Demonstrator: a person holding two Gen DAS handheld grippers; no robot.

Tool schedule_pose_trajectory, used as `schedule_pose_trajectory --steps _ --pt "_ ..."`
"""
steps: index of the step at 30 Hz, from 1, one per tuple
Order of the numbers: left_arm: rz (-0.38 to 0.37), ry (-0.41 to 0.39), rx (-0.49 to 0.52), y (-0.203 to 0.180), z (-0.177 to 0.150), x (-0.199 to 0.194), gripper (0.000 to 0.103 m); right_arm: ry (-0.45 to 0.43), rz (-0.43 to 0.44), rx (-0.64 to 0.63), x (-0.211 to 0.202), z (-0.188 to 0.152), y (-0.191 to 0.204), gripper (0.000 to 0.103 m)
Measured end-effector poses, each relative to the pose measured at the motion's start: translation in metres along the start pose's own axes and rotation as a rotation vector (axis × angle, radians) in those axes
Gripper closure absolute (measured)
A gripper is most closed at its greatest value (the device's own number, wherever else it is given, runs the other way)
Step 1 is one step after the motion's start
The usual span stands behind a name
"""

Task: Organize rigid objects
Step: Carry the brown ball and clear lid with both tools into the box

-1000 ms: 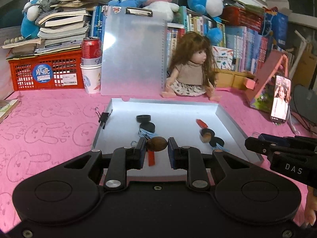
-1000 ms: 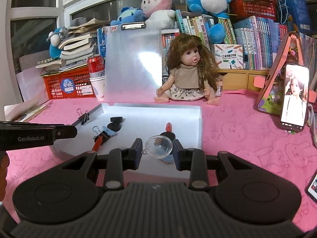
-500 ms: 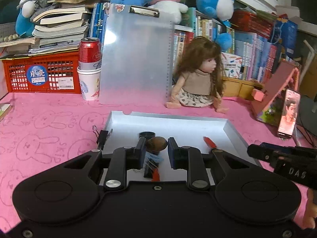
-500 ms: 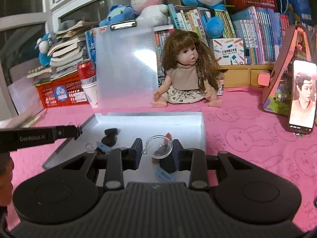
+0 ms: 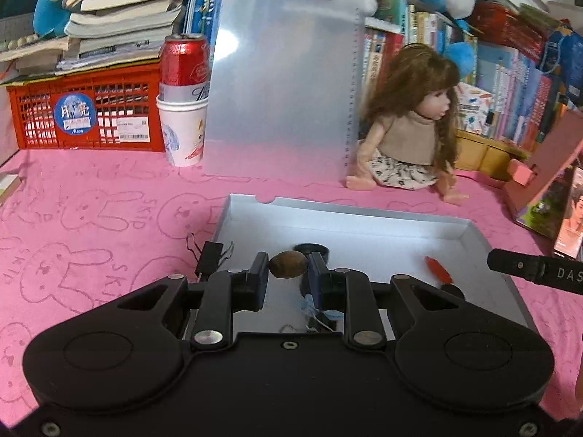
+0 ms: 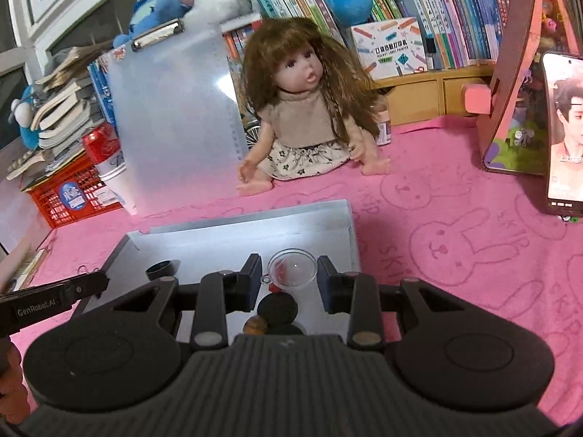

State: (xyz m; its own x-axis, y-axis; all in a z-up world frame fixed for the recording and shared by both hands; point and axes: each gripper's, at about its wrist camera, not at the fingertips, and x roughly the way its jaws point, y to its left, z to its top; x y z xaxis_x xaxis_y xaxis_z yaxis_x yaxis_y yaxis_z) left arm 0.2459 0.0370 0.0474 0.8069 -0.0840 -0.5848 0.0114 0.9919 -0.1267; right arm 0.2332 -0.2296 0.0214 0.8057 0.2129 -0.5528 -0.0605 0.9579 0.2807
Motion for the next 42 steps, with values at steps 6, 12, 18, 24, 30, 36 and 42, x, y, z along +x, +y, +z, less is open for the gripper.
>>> schedule_pose_trajectory --steps 6,12,18,24,30,36,42 --pt "0.016 0.016 -0.010 0.005 -0.002 0.021 0.080 0.021 -0.026 -0.014 0.019 -0.001 0.003 0.065" --pt "0.032 0.032 -0.013 0.006 -0.008 0.038 0.080 0.024 -0.040 -0.017 0.034 -0.005 0.003 0.065" --pt "0.035 0.035 0.002 0.005 -0.011 0.045 0.080 0.025 -0.055 -0.037 0.042 -0.005 0.004 0.065" --pt "0.038 0.039 -0.007 0.005 -0.010 0.046 0.080 0.028 -0.045 -0.035 0.044 -0.006 0.004 0.065" --pt "0.051 0.065 -0.003 0.006 -0.009 0.050 0.080 0.051 -0.057 -0.032 0.047 -0.006 0.004 0.065" --pt "0.061 0.089 -0.010 0.007 -0.008 0.053 0.080 0.071 -0.064 -0.029 0.050 -0.007 0.004 0.065" --pt "0.074 0.100 0.013 0.004 -0.008 0.055 0.080 0.073 -0.063 -0.030 0.050 -0.006 0.004 0.064"
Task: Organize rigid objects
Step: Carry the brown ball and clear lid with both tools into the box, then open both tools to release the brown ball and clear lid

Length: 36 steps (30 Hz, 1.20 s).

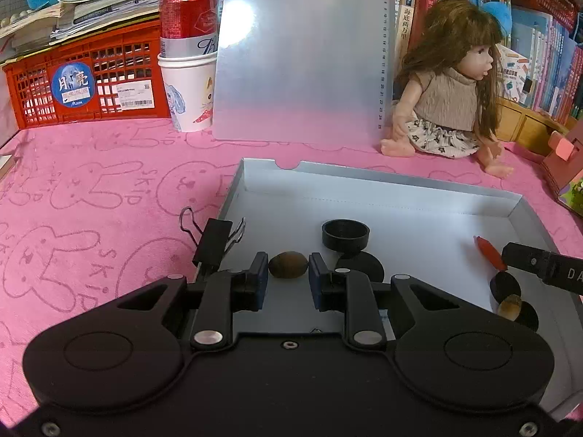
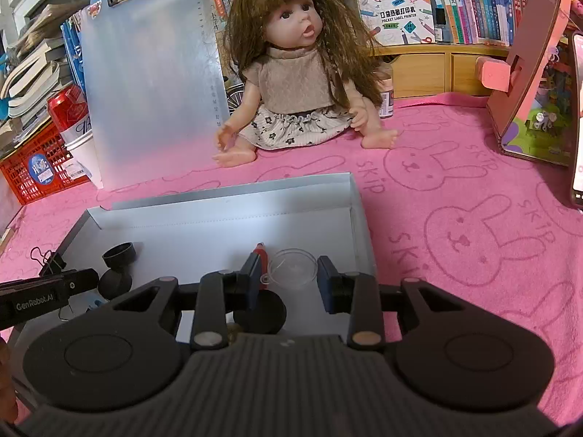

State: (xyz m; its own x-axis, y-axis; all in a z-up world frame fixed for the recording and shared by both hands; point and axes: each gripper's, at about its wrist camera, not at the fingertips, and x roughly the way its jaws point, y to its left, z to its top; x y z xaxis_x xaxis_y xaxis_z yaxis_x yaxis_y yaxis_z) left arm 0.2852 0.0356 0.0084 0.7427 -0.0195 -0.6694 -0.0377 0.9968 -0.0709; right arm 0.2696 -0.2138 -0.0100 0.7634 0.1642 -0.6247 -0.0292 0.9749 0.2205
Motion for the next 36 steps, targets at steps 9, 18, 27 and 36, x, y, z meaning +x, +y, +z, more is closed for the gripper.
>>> schedule_pose_trajectory --steps 9,18,27,36 --pt "-0.003 0.001 0.004 -0.0006 -0.0005 -0.0003 0.080 -0.002 0.004 0.005 -0.0004 -0.0002 -0.0005 0.064" --pt "-0.008 0.006 -0.010 0.0021 0.0000 -0.0002 0.073 -0.007 0.005 0.008 -0.0015 -0.0008 -0.0006 0.063" --pt "-0.007 0.005 -0.011 0.0025 -0.0004 -0.0008 0.069 -0.014 0.008 0.016 -0.0027 -0.0010 -0.0014 0.063" --pt "-0.007 0.005 -0.011 0.0024 -0.0005 -0.0009 0.065 -0.023 0.008 0.023 -0.0040 -0.0020 -0.0026 0.051"
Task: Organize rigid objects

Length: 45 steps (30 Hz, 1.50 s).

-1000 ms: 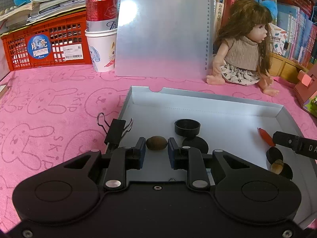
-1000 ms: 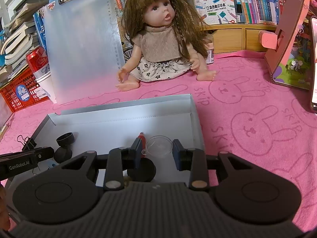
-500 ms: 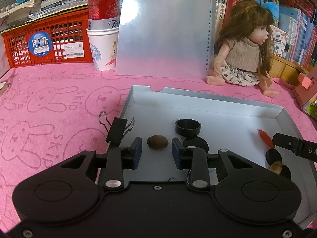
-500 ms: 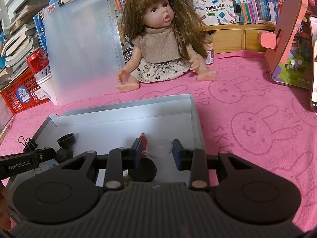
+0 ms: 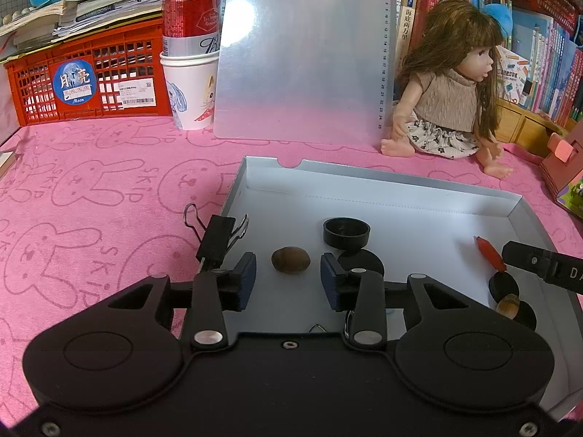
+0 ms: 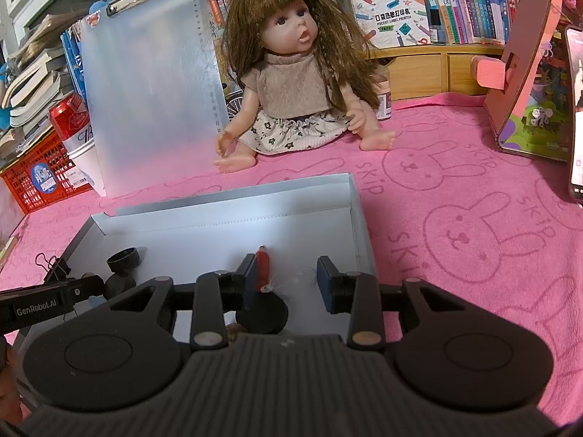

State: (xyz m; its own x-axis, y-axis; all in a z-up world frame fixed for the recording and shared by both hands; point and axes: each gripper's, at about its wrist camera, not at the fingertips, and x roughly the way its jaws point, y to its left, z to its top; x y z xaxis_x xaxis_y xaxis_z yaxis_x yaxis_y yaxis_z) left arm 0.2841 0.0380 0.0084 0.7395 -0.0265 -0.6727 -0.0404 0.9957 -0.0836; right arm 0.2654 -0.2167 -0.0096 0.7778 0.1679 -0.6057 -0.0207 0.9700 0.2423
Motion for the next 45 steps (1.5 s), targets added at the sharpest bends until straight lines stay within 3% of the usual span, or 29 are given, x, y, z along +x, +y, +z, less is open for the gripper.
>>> schedule_pose_trajectory --steps 25,30,45 --pt "-0.006 -0.042 0.054 -0.013 -0.006 -0.019 0.047 -0.051 -0.037 -0.058 -0.006 -0.002 0.007 0.031" --pt "-0.021 -0.062 0.083 -0.021 -0.007 -0.032 0.045 -0.078 -0.053 -0.076 -0.014 -0.002 0.009 0.022" --pt "-0.060 -0.094 0.098 -0.032 -0.014 -0.066 0.042 -0.137 -0.041 -0.155 -0.046 -0.007 0.023 0.018"
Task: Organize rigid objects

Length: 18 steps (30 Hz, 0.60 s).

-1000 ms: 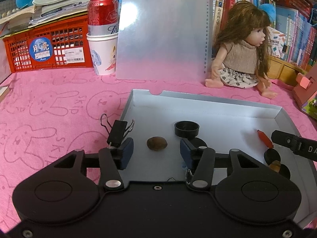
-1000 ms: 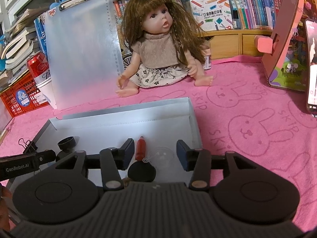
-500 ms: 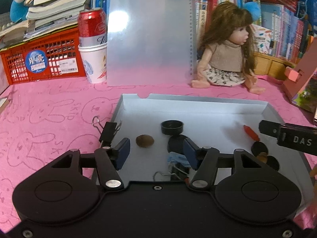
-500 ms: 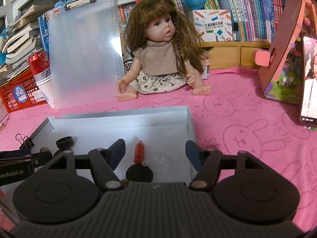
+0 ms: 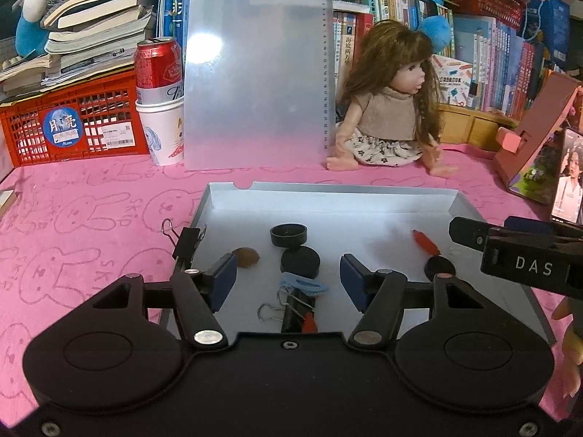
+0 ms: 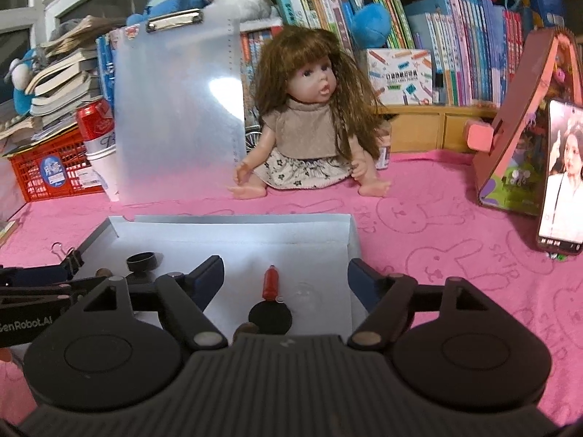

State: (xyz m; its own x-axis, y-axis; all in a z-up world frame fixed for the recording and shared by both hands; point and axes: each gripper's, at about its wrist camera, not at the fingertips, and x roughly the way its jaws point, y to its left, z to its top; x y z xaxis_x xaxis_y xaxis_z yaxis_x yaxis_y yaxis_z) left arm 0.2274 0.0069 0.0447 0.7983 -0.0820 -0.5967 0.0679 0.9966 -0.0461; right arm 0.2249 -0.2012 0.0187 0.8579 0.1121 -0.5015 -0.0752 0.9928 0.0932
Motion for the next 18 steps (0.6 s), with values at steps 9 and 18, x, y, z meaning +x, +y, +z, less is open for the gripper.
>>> schedule_pose_trajectory --steps 9,18 --pt "-0.002 -0.012 -0.004 -0.002 -0.008 -0.024 0.040 -0.034 0.012 -0.036 -0.028 -0.003 0.007 0.017" --pt "-0.015 -0.034 -0.007 -0.004 -0.021 -0.053 0.038 -0.049 0.027 -0.049 -0.052 -0.012 0.009 0.016"
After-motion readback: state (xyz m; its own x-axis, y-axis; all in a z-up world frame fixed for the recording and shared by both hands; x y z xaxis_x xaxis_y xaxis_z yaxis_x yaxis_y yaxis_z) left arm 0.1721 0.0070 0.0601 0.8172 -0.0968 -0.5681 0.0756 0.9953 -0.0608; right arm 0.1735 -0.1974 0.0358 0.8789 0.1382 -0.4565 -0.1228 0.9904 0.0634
